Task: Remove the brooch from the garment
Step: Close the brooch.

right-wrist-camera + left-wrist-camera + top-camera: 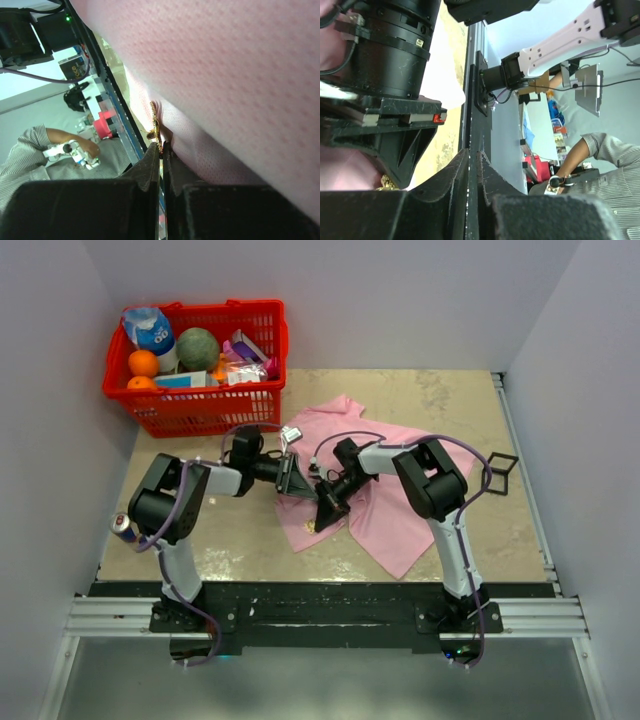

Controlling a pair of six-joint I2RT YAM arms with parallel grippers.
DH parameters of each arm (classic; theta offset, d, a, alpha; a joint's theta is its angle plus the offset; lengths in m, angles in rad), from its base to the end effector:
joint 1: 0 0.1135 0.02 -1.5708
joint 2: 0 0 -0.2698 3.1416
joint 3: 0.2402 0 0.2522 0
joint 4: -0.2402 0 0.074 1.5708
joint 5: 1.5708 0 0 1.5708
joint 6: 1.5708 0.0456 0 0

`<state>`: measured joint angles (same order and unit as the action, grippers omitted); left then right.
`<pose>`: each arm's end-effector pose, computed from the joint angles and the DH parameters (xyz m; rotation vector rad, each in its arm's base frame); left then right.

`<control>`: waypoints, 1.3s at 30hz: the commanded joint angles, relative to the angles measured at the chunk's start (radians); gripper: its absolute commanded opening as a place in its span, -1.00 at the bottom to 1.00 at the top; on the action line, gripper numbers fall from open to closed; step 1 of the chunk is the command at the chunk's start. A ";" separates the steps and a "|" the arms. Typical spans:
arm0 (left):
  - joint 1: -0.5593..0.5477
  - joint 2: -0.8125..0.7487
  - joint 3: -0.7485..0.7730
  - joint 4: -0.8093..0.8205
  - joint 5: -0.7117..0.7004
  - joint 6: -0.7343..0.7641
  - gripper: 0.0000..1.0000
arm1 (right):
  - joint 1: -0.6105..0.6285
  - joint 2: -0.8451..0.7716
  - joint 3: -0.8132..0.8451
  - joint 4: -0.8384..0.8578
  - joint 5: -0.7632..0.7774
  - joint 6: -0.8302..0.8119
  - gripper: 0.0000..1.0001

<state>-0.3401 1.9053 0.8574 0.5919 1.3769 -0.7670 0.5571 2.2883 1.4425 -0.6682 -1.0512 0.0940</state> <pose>0.3218 -0.1613 0.1496 0.5726 2.1489 -2.0334 0.3273 0.2505 0.0767 0.6143 -2.4260 -1.3978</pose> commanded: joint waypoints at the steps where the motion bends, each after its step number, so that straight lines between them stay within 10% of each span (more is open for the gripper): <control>1: 0.036 -0.064 0.099 -0.376 0.019 0.283 -0.66 | -0.006 0.036 -0.016 0.009 0.076 -0.023 -1.00; 3: 0.033 -0.046 0.214 -0.845 -0.044 0.681 -0.70 | -0.006 0.039 -0.011 0.007 0.074 -0.027 -1.00; 8: 0.035 0.035 0.215 -1.118 -0.142 0.945 -1.00 | -0.008 0.048 -0.008 0.013 0.066 -0.023 -1.00; 18: 0.016 -0.066 0.020 -0.802 -0.338 0.626 -1.00 | -0.023 0.036 -0.024 0.033 0.042 -0.014 -1.00; 39: -0.094 -0.218 0.006 -0.711 -0.589 0.410 -1.00 | -0.111 0.100 -0.037 -0.001 -0.043 -0.040 -1.00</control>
<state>-0.3992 1.6596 0.8696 -0.2234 0.7776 -0.3092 0.4873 2.3482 1.4689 -0.6777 -1.1790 0.0254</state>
